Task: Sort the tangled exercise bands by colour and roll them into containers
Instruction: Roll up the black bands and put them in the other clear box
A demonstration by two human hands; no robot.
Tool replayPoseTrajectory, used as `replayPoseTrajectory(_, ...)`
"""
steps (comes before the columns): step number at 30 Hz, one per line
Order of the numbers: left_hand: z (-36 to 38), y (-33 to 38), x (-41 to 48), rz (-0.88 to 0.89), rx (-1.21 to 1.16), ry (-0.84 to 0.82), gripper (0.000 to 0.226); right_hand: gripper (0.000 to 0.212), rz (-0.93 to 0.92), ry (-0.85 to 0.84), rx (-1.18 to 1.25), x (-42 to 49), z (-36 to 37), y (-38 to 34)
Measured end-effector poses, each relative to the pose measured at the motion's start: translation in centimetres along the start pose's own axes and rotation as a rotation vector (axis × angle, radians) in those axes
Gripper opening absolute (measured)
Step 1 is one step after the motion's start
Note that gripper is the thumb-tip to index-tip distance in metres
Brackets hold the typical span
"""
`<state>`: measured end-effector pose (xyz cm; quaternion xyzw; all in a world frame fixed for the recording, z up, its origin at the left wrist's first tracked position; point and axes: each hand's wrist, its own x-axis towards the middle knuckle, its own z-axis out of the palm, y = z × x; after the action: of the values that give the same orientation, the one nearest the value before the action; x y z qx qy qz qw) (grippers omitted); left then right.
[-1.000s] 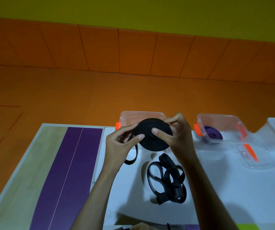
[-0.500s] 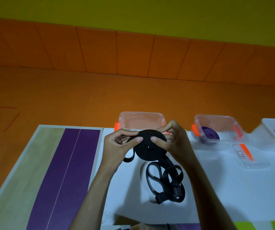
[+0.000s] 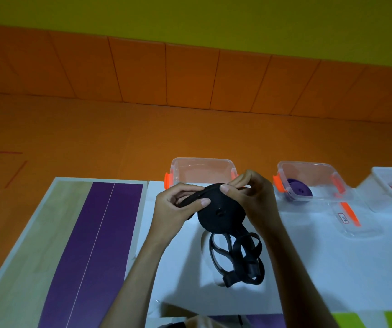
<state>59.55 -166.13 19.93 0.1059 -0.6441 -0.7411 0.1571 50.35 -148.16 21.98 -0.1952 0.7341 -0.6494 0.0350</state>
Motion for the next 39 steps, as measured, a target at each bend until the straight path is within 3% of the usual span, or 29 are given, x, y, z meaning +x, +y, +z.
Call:
replayPoseTrajectory(3,-0.5,0.1,0.0,0.026,0.022,0.014,0.030,0.022,-0.052,0.023,-0.046,-0.1,0.2,-0.1)
replayPoseTrajectory(7,-0.7,0.6,0.0,0.058,0.042,0.044,0.025,0.024,0.001,-0.132,-0.012,-0.5,0.3,-0.2)
replayPoseTrajectory(13,-0.6,0.6,-0.1,0.067,-0.043,0.061,0.026,0.027,-0.081,0.033,0.021,-0.6,1.0,-0.8)
replayPoseTrajectory(17,-0.6,0.3,0.1,0.100,-0.036,0.069,0.022,0.032,-0.044,-0.138,-0.134,-0.7,0.9,-0.8)
replayPoseTrajectory(22,-0.2,0.0,-0.2,0.079,-0.081,0.078,0.028,0.033,-0.062,0.007,-0.145,-0.7,1.2,-0.1)
replayPoseTrajectory(29,-0.3,-0.8,0.2,0.039,-0.111,0.095,0.037,0.031,0.008,0.176,0.027,-1.4,1.6,0.6)
replayPoseTrajectory(39,0.7,-2.8,1.7,-0.089,-0.011,0.042,0.023,0.030,0.145,0.108,0.080,0.6,-0.6,3.4)
